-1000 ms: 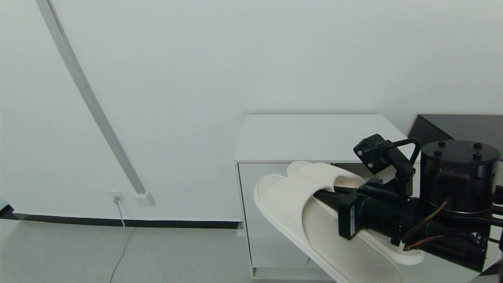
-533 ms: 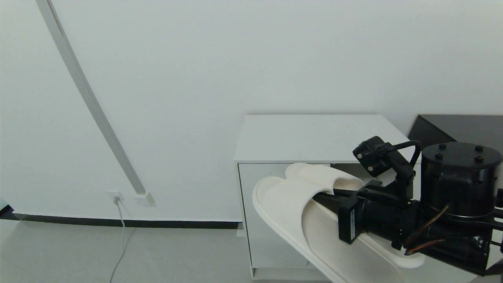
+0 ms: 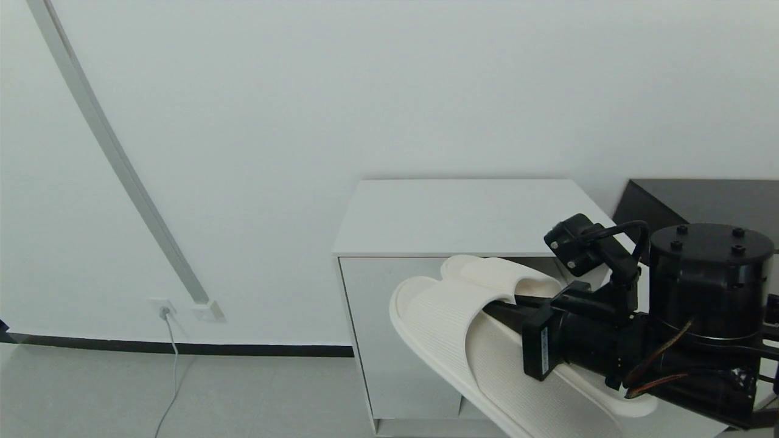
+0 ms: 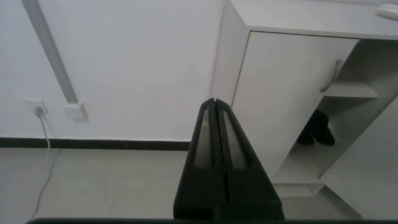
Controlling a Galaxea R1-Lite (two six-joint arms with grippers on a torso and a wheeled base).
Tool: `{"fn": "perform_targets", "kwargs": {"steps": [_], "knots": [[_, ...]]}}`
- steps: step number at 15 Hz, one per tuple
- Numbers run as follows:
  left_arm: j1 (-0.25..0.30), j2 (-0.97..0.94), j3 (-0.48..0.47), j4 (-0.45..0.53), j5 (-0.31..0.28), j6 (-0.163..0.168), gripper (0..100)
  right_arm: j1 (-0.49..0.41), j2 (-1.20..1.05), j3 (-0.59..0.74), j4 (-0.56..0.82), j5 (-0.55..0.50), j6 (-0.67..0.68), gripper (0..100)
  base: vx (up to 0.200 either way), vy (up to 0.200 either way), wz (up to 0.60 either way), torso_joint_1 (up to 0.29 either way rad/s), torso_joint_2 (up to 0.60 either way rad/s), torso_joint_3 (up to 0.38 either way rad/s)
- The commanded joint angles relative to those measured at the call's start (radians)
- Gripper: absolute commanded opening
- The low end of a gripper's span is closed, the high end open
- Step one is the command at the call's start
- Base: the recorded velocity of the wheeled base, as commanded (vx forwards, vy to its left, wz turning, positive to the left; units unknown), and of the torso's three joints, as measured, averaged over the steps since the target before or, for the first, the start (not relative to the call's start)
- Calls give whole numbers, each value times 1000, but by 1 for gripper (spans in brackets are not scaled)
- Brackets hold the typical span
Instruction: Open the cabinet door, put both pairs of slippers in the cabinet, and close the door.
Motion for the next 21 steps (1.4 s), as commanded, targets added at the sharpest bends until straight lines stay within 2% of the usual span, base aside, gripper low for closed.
{"fn": "perform_targets", "kwargs": {"steps": [1, 10, 18, 21], "knots": [[0, 0, 0, 0, 0, 0, 0, 0, 3, 1, -1, -1, 0, 0, 0, -200, 0, 2, 12, 2], [1, 0, 0, 0, 0, 0, 0, 0, -6, 5, -1, -22, 0, 0, 0, -200, 0, 2, 2, 5], [0, 0, 0, 0, 0, 0, 0, 2, -5, 19, -5, -18, -6, 0, 0, 0, 0, 0, 0, 0], [0, 0, 0, 0, 6, -3, 0, 0, 8, 51, -70, -19, -26, 0, 0, 0, 0, 0, 0, 0]]}}
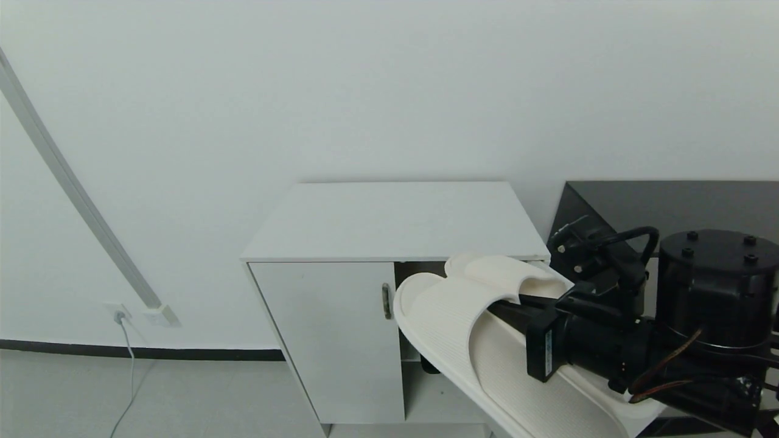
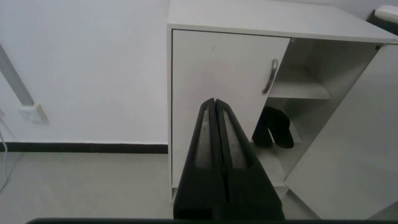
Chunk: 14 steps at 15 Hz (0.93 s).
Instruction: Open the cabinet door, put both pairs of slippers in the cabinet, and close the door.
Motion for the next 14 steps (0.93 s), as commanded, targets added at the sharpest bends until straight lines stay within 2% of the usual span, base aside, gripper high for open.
{"fn": "perform_targets", "kwargs": {"steps": [1, 8, 14], "knots": [[1, 0, 0, 0, 0, -1, 0, 1, 18, 18, -18, -1, -17, 0, 0, 0, 0, 0, 0, 0], [0, 0, 0, 0, 0, -4, 0, 1, 22, 29, -27, -1, -19, 0, 0, 0, 0, 0, 0, 0], [1, 0, 0, 0, 0, -6, 0, 1, 22, 32, -27, 1, -19, 0, 0, 0, 0, -198, 467, 260]]}}
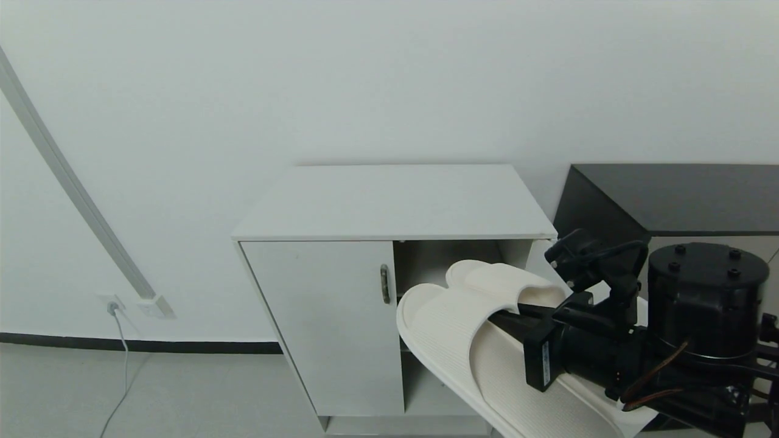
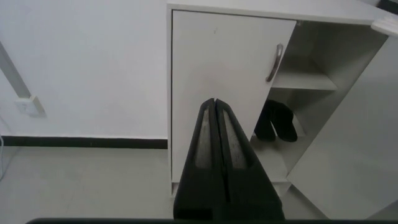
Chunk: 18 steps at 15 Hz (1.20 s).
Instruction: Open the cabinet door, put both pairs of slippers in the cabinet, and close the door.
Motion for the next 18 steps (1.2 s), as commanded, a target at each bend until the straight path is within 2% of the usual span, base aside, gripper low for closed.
{"fn": "perform_targets", "kwargs": {"steps": [1, 10, 18], "knots": [[-1, 0, 0, 0, 0, 0, 0, 2, 3, 0, -1, 0, 0, 0, 0, 0, 0, -217, 554, 325], [-1, 0, 0, 0, 0, 0, 0, 2, 20, 13, -22, 1, -12, 0, 0, 0, 0, -200, 524, 319], [-1, 0, 0, 0, 0, 1, 0, 2, 24, 17, -22, 0, -15, 0, 0, 0, 0, -143, 475, 332]]}}
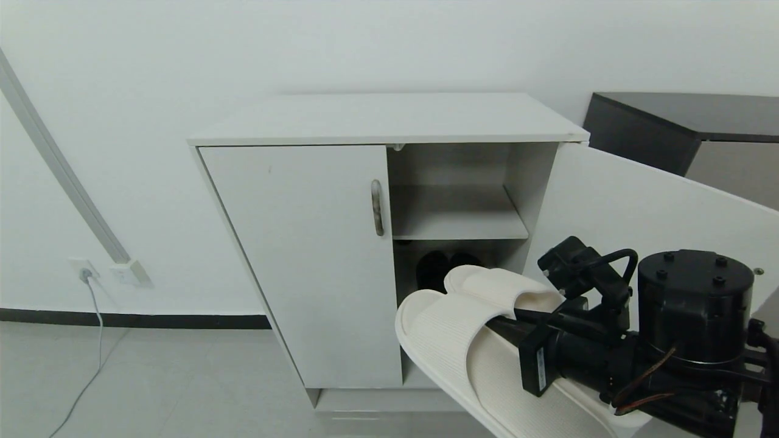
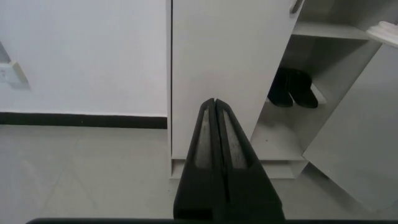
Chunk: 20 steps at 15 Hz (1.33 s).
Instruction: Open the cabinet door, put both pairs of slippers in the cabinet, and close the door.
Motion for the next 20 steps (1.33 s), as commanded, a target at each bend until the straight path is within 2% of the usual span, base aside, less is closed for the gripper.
{"fn": "perform_targets", "kwargs": {"steps": [1, 8, 14, 15, 17, 18, 20], "knots": [[0, 0, -1, 0, 0, -1, 0, 0, 1, 1, -1, -1, -5, 0, 0, 0, 0, -105, 461, 354], [1, 0, 0, 0, 0, -1, 0, 0, 4, 6, -1, 1, -8, 0, 0, 0, 0, -49, 429, 371], [0, 0, 0, 0, 0, -1, 0, 0, 18, 8, -1, -8, -11, 0, 0, 0, 0, 0, 57, 53], [0, 0, 0, 0, 0, -1, 0, 0, 37, -2, -2, -59, -15, 0, 0, 0, 0, 0, 0, 0], [0, 0, 0, 0, 0, 1, 0, 16, 98, -43, 1, -225, -9, 0, 0, 0, 0, 0, 0, 0], [1, 0, 0, 0, 0, 1, 0, 36, 191, -129, 5, -426, 35, 0, 0, 0, 0, 0, 0, 0], [0, 0, 0, 0, 0, 1, 0, 40, 274, -265, 76, -576, 81, 0, 0, 0, 0, 0, 0, 0]]}}
